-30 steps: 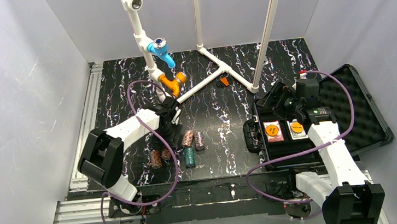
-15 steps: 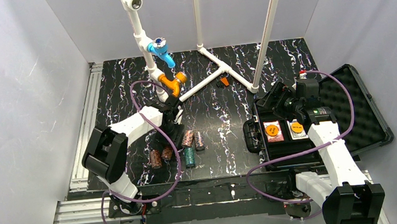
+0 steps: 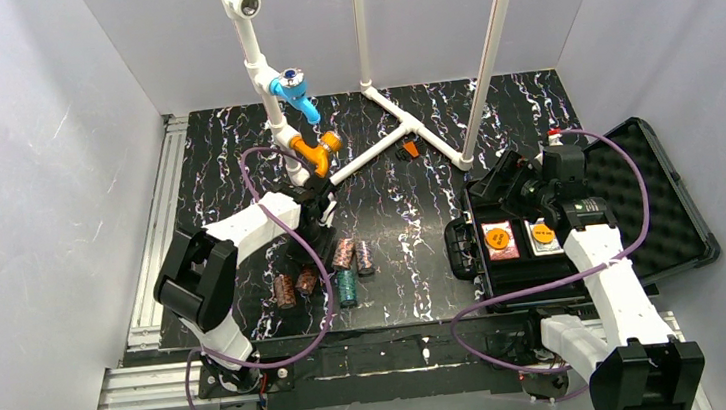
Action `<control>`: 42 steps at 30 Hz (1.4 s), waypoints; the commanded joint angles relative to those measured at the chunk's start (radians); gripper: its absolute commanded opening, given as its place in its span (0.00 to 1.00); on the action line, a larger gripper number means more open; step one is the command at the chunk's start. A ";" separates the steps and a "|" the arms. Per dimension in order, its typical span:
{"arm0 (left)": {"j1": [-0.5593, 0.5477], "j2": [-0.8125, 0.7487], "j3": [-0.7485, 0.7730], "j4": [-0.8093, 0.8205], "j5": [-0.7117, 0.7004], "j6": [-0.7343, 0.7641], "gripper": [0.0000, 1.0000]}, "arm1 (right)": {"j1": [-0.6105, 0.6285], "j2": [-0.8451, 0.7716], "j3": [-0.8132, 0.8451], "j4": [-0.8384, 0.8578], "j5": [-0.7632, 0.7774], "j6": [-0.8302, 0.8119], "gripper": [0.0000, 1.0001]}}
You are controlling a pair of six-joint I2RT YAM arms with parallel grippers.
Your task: Pack up texas hold em set
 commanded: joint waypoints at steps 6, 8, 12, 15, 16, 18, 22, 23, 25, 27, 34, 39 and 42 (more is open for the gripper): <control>0.002 -0.019 0.001 -0.036 0.014 -0.017 0.09 | 0.003 -0.020 0.027 -0.023 -0.006 -0.021 0.98; 0.001 -0.024 0.000 -0.042 0.027 -0.020 0.05 | 0.003 -0.022 0.032 -0.031 -0.005 -0.022 0.98; -0.005 -0.055 -0.015 -0.045 0.031 -0.034 0.00 | 0.004 -0.024 0.034 -0.037 -0.008 -0.022 0.98; -0.006 -0.090 -0.024 -0.049 0.030 -0.049 0.00 | 0.004 -0.027 0.036 -0.040 -0.011 -0.021 0.98; -0.008 -0.102 -0.028 -0.049 0.058 -0.053 0.00 | 0.004 -0.027 0.037 -0.040 -0.012 -0.019 0.98; -0.008 -0.129 -0.032 -0.048 0.072 -0.062 0.00 | 0.004 -0.028 0.037 -0.040 -0.014 -0.018 0.98; -0.008 -0.171 -0.040 -0.049 0.091 -0.075 0.00 | 0.004 -0.027 0.036 -0.038 -0.021 -0.016 0.98; -0.008 -0.181 -0.041 -0.049 0.096 -0.077 0.00 | 0.004 -0.027 0.036 -0.036 -0.024 -0.016 0.98; -0.008 -0.196 -0.043 -0.049 0.106 -0.082 0.00 | 0.004 -0.026 0.035 -0.033 -0.030 -0.015 0.98; -0.008 -0.212 -0.046 -0.048 0.114 -0.086 0.00 | 0.003 -0.026 0.035 -0.031 -0.035 -0.013 0.98; -0.008 -0.259 -0.042 -0.045 0.153 -0.096 0.00 | 0.007 -0.029 0.020 0.013 -0.086 -0.009 0.98; -0.008 -0.291 -0.039 -0.048 0.192 -0.115 0.00 | 0.019 -0.030 -0.020 0.073 -0.147 -0.003 0.98; -0.008 -0.313 -0.041 -0.049 0.215 -0.130 0.00 | 0.039 -0.033 -0.049 0.116 -0.181 0.003 0.98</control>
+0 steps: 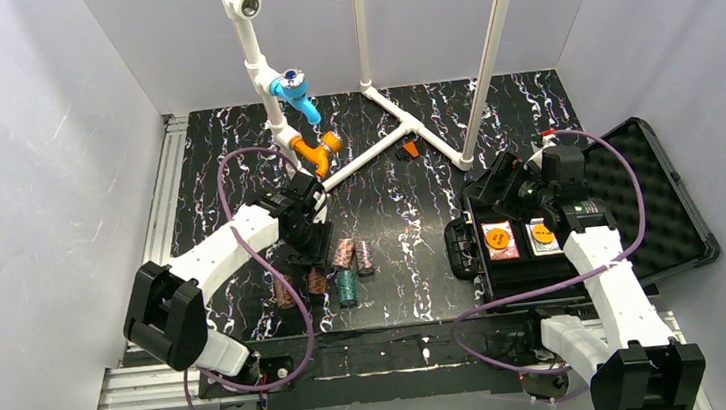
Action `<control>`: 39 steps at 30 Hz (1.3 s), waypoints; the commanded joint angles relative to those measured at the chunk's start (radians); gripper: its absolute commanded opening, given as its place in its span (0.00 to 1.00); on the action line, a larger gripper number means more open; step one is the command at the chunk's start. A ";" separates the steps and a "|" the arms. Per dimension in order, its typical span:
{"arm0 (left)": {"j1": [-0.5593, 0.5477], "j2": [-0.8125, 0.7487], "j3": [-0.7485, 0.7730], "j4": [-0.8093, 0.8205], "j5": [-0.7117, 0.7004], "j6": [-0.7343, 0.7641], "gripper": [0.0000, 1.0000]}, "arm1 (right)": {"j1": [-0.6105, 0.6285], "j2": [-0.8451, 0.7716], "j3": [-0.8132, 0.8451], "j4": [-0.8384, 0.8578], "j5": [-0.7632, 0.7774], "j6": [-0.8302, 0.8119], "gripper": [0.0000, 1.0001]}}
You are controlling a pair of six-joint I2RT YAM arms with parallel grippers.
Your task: Pack up texas hold em set
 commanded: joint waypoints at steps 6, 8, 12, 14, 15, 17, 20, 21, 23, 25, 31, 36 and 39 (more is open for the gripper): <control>-0.001 -0.120 0.010 -0.031 0.111 -0.055 0.00 | 0.107 0.005 -0.108 0.237 -0.198 0.016 0.98; -0.002 -0.130 0.018 -0.031 0.130 -0.068 0.00 | 0.160 0.015 -0.111 0.265 -0.196 0.014 0.98; -0.001 -0.150 0.039 -0.025 0.174 -0.092 0.00 | 0.272 0.026 -0.130 0.372 -0.221 0.035 0.98; -0.001 -0.161 0.046 -0.020 0.196 -0.107 0.00 | 0.318 0.016 -0.145 0.432 -0.223 0.045 0.98; -0.001 -0.166 0.049 -0.018 0.206 -0.113 0.00 | 0.341 0.010 -0.153 0.467 -0.222 0.046 0.98; -0.001 -0.177 0.054 -0.013 0.216 -0.121 0.00 | 0.382 -0.002 -0.170 0.515 -0.211 0.046 0.98; -0.001 -0.190 0.057 -0.009 0.222 -0.129 0.00 | 0.432 -0.002 -0.177 0.559 -0.207 0.033 0.98; -0.001 -0.192 0.056 -0.006 0.228 -0.130 0.00 | 0.454 0.000 -0.175 0.567 -0.207 0.023 0.98; -0.001 -0.193 0.055 0.000 0.243 -0.136 0.00 | 0.500 0.003 -0.175 0.580 -0.201 -0.013 0.98; -0.001 -0.194 0.058 0.004 0.261 -0.147 0.00 | 0.545 0.004 -0.173 0.580 -0.189 -0.064 0.98; -0.001 -0.223 0.070 0.019 0.304 -0.180 0.00 | 0.650 -0.015 -0.201 0.623 -0.144 -0.168 0.98; -0.001 -0.242 0.071 0.033 0.327 -0.200 0.00 | 0.731 0.006 -0.234 0.718 -0.112 -0.206 0.98; -0.001 -0.250 0.073 0.044 0.342 -0.211 0.00 | 0.780 0.046 -0.242 0.772 -0.093 -0.218 0.98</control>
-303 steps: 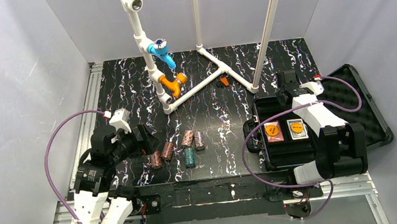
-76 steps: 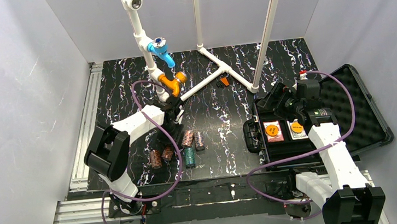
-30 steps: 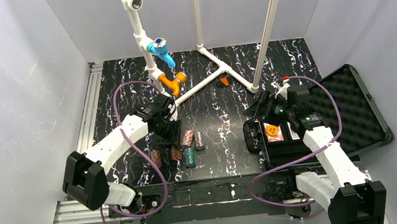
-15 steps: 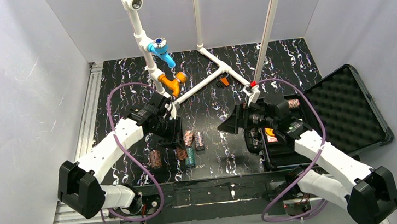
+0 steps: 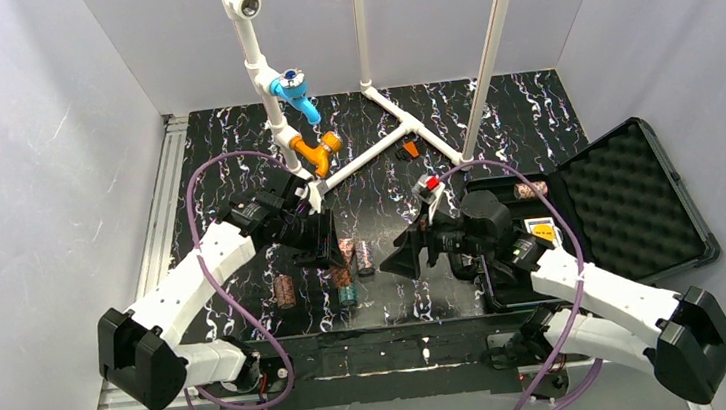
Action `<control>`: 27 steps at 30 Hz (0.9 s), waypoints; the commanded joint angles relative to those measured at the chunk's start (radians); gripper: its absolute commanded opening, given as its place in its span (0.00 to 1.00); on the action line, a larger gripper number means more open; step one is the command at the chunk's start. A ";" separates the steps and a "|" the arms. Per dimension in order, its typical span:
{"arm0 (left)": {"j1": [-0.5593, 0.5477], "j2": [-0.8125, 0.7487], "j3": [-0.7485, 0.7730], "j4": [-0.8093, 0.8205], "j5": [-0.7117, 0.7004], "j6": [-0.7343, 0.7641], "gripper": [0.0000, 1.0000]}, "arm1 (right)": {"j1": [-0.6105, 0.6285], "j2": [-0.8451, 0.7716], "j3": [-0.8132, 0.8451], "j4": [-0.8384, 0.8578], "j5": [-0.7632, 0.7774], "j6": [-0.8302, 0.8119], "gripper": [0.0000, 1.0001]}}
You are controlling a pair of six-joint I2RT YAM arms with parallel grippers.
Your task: Pack up texas hold em set
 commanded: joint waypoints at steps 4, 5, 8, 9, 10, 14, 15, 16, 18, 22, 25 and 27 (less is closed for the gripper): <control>-0.001 -0.071 0.050 0.040 0.098 -0.042 0.00 | 0.096 0.095 -0.028 0.260 0.040 -0.031 0.98; -0.001 -0.077 0.050 0.044 0.101 -0.043 0.00 | 0.102 0.113 -0.031 0.297 0.033 -0.017 0.98; -0.001 -0.090 0.051 0.051 0.107 -0.048 0.00 | 0.121 0.153 -0.026 0.372 0.032 0.012 0.98; -0.001 -0.094 0.051 0.054 0.110 -0.050 0.00 | 0.128 0.164 -0.021 0.382 0.037 0.013 0.98; -0.001 -0.098 0.050 0.057 0.115 -0.051 0.00 | 0.136 0.176 -0.012 0.384 0.041 0.011 0.98; -0.001 -0.112 0.045 0.074 0.124 -0.061 0.00 | 0.160 0.217 0.011 0.396 0.055 0.007 0.98; -0.001 -0.113 0.044 0.077 0.128 -0.066 0.00 | 0.165 0.225 0.017 0.402 0.060 0.009 0.97; -0.001 -0.115 0.043 0.080 0.133 -0.069 0.00 | 0.170 0.234 0.020 0.408 0.065 0.011 0.97; -0.001 -0.118 0.042 0.085 0.137 -0.075 0.00 | 0.177 0.252 0.025 0.417 0.074 0.015 0.96; -0.001 -0.125 0.043 0.095 0.144 -0.084 0.00 | 0.193 0.284 0.038 0.436 0.086 0.019 0.94; -0.001 -0.132 0.043 0.102 0.146 -0.090 0.00 | 0.202 0.301 0.050 0.445 0.097 0.022 0.93; -0.002 -0.136 0.039 0.106 0.146 -0.090 0.00 | 0.206 0.310 0.059 0.450 0.103 0.026 0.93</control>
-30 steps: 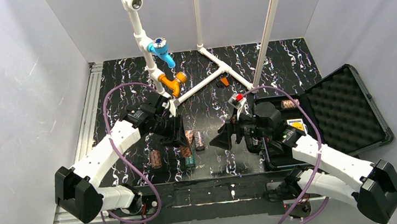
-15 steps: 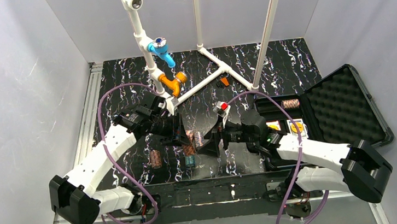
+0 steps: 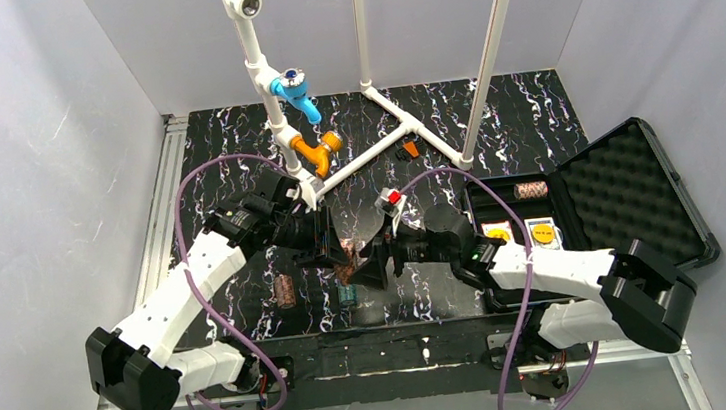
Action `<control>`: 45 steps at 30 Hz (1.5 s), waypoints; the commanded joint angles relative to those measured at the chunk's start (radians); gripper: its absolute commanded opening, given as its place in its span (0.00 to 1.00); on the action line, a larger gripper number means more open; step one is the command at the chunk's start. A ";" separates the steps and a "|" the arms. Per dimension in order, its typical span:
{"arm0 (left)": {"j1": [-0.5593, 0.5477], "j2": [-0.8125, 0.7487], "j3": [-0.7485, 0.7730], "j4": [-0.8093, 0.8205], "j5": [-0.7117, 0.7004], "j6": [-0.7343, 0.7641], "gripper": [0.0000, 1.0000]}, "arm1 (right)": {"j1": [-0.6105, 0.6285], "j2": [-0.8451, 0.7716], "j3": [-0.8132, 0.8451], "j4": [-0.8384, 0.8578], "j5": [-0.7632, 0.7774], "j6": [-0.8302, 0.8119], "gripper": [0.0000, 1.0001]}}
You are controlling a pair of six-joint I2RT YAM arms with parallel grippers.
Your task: Pack up texas hold em set
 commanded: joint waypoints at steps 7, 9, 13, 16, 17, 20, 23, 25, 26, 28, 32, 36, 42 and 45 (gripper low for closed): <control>-0.001 -0.069 0.025 0.098 0.071 -0.013 0.00 | 0.029 0.055 0.088 0.081 0.035 0.019 0.88; -0.001 -0.070 0.020 0.103 0.074 -0.015 0.00 | 0.036 0.068 0.094 0.084 0.037 0.023 0.86; -0.001 -0.072 0.016 0.106 0.075 -0.016 0.00 | 0.046 0.088 0.105 0.084 0.038 0.024 0.78; -0.001 -0.075 0.016 0.108 0.074 -0.017 0.00 | 0.052 0.097 0.112 0.078 0.037 0.022 0.66; -0.001 -0.077 0.017 0.108 0.073 -0.017 0.00 | 0.054 0.099 0.114 0.075 0.038 0.022 0.60; -0.001 -0.081 0.017 0.108 0.071 -0.019 0.00 | 0.056 0.097 0.121 0.061 0.038 0.023 0.43; -0.001 -0.089 0.014 0.110 0.064 -0.021 0.01 | 0.059 0.094 0.126 0.048 0.036 0.022 0.23; -0.001 -0.100 0.009 0.110 0.052 -0.024 0.22 | 0.060 0.090 0.128 0.039 0.036 0.022 0.12; -0.001 -0.106 0.006 0.109 0.044 -0.025 0.35 | 0.062 0.088 0.128 0.033 0.037 0.022 0.08; -0.001 -0.122 0.001 0.108 0.028 -0.026 0.60 | 0.065 0.079 0.128 0.025 0.040 0.022 0.04; -0.001 -0.180 0.007 0.068 -0.053 -0.015 0.96 | 0.068 0.052 0.130 -0.005 0.050 0.020 0.01; -0.001 -0.252 0.019 0.011 -0.141 0.014 0.98 | 0.070 0.017 0.128 -0.047 0.069 0.012 0.01; -0.001 -0.385 0.005 -0.068 -0.318 0.068 0.98 | 0.073 -0.037 0.129 -0.104 0.113 0.016 0.01; -0.001 -0.472 -0.017 -0.102 -0.396 0.093 0.98 | 0.077 -0.059 0.137 -0.146 0.153 0.015 0.01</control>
